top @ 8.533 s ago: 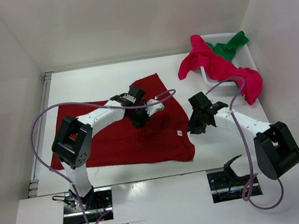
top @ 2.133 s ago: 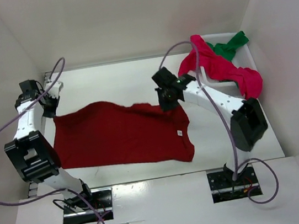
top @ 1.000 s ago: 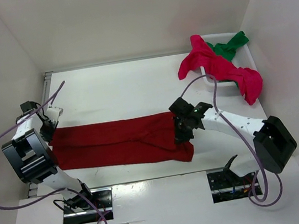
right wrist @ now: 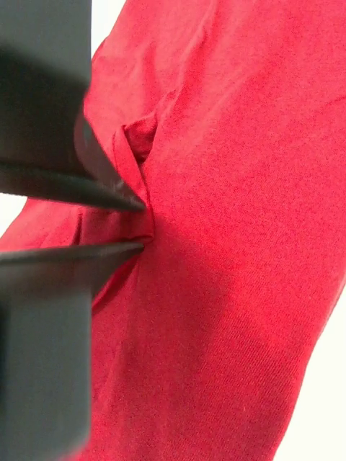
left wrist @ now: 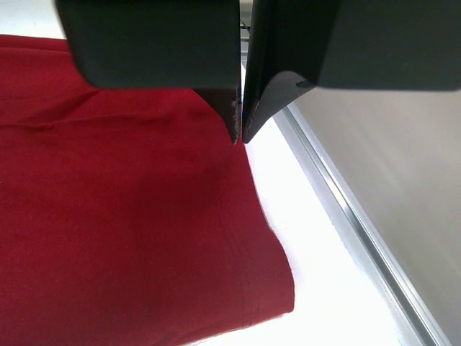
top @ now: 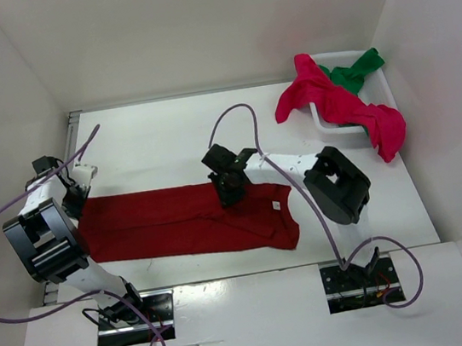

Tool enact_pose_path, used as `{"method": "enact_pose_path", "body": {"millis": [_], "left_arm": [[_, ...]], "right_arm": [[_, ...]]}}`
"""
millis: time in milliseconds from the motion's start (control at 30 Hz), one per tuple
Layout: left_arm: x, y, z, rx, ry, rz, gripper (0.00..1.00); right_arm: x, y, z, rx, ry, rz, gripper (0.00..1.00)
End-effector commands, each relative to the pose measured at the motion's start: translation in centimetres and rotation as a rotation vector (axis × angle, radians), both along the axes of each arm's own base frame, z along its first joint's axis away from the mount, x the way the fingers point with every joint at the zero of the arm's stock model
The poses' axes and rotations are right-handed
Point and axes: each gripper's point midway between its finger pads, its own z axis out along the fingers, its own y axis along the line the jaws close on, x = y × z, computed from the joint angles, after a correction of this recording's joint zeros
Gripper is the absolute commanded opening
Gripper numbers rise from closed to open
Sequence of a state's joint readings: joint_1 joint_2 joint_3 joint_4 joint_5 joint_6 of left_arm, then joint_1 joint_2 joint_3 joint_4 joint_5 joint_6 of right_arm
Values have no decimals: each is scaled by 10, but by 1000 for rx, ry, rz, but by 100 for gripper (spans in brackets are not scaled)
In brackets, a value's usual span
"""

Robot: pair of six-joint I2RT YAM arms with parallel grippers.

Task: Fold and stack the t-shirts
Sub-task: Fold the other side of the tshirt into a rectangle

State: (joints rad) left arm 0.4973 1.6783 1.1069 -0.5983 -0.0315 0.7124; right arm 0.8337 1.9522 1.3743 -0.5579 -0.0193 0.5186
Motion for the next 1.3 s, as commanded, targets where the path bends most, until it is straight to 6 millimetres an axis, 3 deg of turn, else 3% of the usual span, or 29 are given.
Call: {"method": "enact_pose_path", "body": {"millis": [0, 67, 200, 400, 500, 633, 700, 800, 833, 933, 967, 1067, 1100, 1133, 1167, 1200, 1233, 1267], "left_arm": [[5, -3, 9, -7, -40, 3, 7], [8, -2, 12, -5, -51, 11, 7], [17, -3, 20, -7, -76, 6, 7], [17, -3, 20, -7, -76, 6, 8], [17, -3, 17, -12, -68, 6, 11], [18, 2, 22, 12, -69, 14, 12], [20, 6, 25, 31, -72, 9, 12], [31, 8, 39, 46, -102, -1, 15], [31, 8, 39, 46, -102, -1, 16], [38, -1, 47, 51, -116, -30, 23], [43, -9, 51, 54, -126, -54, 27], [46, -42, 63, 10, -135, -159, 32], [59, -72, 76, -13, -165, -256, 34], [58, -106, 88, -88, -187, -350, 40], [59, -134, 96, -130, -198, -435, 44], [57, -195, 106, -248, -194, -590, 47], [54, -224, 113, -298, -197, -676, 51], [52, -250, 123, -345, -207, -749, 57]], "right_arm": [[-5, 18, 29, 84, -60, 26, 23], [-18, 25, 39, 109, -61, 49, 11], [-47, 26, 38, 98, -7, 98, 0], [-92, 33, 41, 148, 102, 225, 0], [-116, 21, 26, 86, 185, 286, 0], [-140, 8, 27, 23, 260, 384, 2], [-145, 8, 40, 26, 238, 400, 7], [-135, 14, 84, 124, 125, 352, 14], [-128, 24, 112, 215, 47, 339, 22], [-89, 15, 121, 259, -47, 158, 32], [-63, -7, 104, 196, -77, 24, 34], [-23, -42, 73, 108, -97, -140, 20], [-7, -55, 72, 92, -116, -204, 11], [-4, -62, 68, 67, -116, -235, 8], [-3, -66, 69, 62, -131, -256, 7], [-4, -76, 66, 42, -125, -282, 7], [-7, -78, 66, 51, -117, -305, 7], [-14, -92, 60, 46, -85, -332, 12]]}}
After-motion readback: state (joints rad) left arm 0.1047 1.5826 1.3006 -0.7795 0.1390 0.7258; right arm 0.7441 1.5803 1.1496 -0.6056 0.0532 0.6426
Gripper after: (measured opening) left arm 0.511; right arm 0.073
